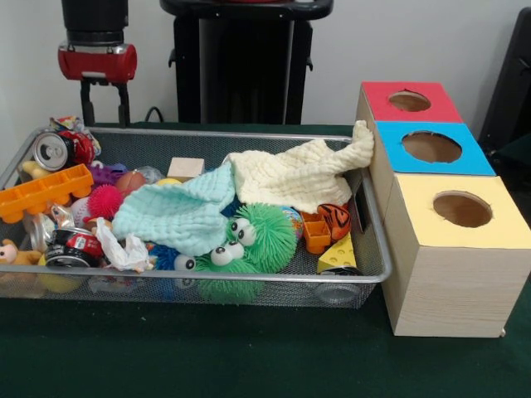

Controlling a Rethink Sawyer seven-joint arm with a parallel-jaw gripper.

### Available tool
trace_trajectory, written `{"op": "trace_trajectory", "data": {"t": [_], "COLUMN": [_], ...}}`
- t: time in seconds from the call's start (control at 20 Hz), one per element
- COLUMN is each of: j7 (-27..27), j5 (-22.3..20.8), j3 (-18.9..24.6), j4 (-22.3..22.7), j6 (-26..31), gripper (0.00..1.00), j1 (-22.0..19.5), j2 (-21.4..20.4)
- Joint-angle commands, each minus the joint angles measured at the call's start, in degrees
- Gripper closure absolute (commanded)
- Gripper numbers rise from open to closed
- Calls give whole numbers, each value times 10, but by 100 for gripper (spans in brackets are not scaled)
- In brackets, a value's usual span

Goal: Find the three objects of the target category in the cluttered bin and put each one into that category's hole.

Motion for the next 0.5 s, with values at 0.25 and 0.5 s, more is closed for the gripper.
{"op": "trace_trajectory", "data": {"t": [0.25,0.5], "j7": [16,20], "j5": [1,0], "j3": [17,12], "j4": [-31,-40], "j6": [16,10], "gripper": [0,0], "j1": [41,51], "j2": [4,15]}}
